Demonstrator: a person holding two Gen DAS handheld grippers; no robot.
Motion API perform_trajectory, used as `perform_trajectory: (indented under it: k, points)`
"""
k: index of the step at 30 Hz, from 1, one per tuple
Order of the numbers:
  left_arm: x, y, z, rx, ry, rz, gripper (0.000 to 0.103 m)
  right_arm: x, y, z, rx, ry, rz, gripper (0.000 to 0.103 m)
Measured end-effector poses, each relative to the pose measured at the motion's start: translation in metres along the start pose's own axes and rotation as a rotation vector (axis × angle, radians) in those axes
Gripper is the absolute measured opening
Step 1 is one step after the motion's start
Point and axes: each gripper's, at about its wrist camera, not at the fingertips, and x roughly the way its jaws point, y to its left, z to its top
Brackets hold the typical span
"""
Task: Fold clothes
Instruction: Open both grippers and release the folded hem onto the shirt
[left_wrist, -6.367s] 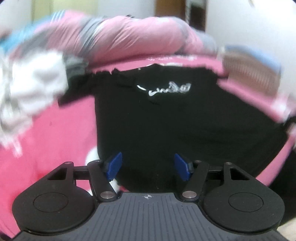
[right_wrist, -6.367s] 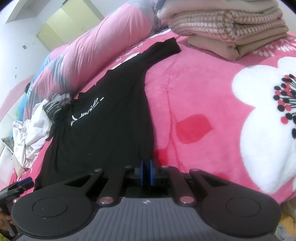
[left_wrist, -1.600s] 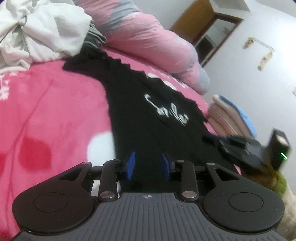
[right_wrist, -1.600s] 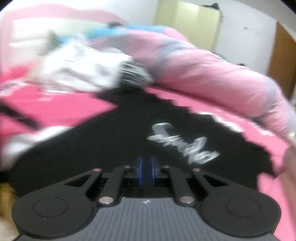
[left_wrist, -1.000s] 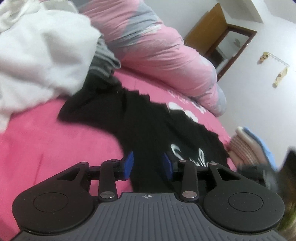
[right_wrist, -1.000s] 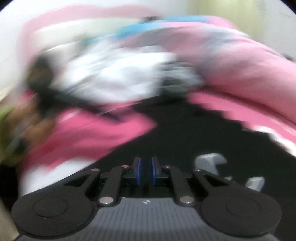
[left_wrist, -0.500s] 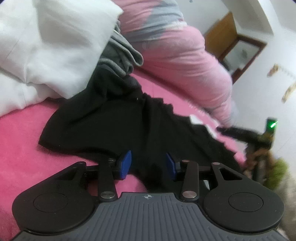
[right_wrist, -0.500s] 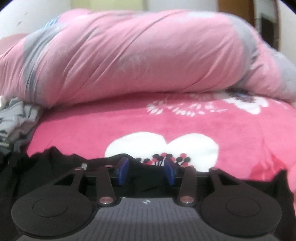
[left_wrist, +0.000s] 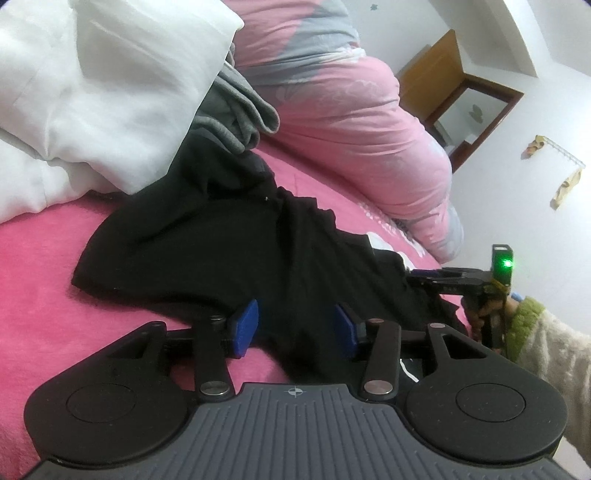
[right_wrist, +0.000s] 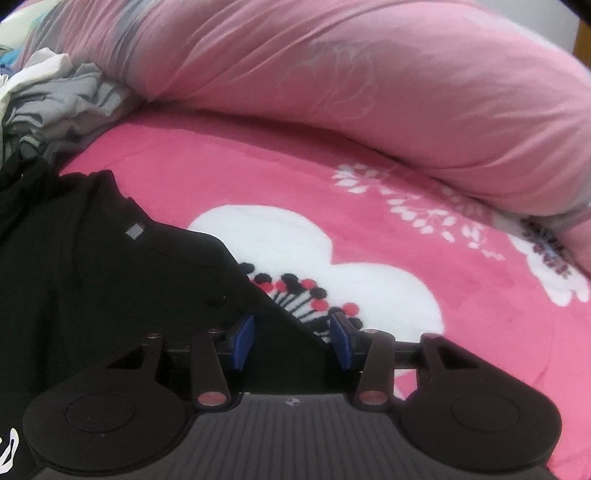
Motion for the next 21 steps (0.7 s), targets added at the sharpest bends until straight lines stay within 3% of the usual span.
perform_trajectory:
  k: [2,4,6,9,13,21]
  points:
    - [0.000,0.001,0.000,-0.005,-0.001,-0.005,0.046,0.001,-0.004,-0.001,0.040,0.001,0.020,0.047]
    - [0.000,0.002,0.000,-0.010,-0.003,-0.008,0.046,-0.002,-0.003,-0.003,0.074,-0.001,0.034,0.038]
    - [0.001,0.002,0.000,-0.011,-0.004,-0.009,0.046,-0.008,0.006,-0.007,0.048,-0.011,0.026,0.002]
    - [0.001,0.002,0.000,-0.013,-0.004,-0.011,0.046,-0.017,0.028,-0.010,-0.022,-0.051,-0.058,0.002]
    - [0.002,0.002,0.001,-0.015,-0.005,-0.011,0.046,-0.030,0.030,-0.014,0.040,-0.132,-0.201,0.002]
    - [0.003,0.003,0.002,-0.014,-0.005,-0.012,0.046,-0.008,0.028,-0.019,0.133,-0.122,-0.274,0.004]
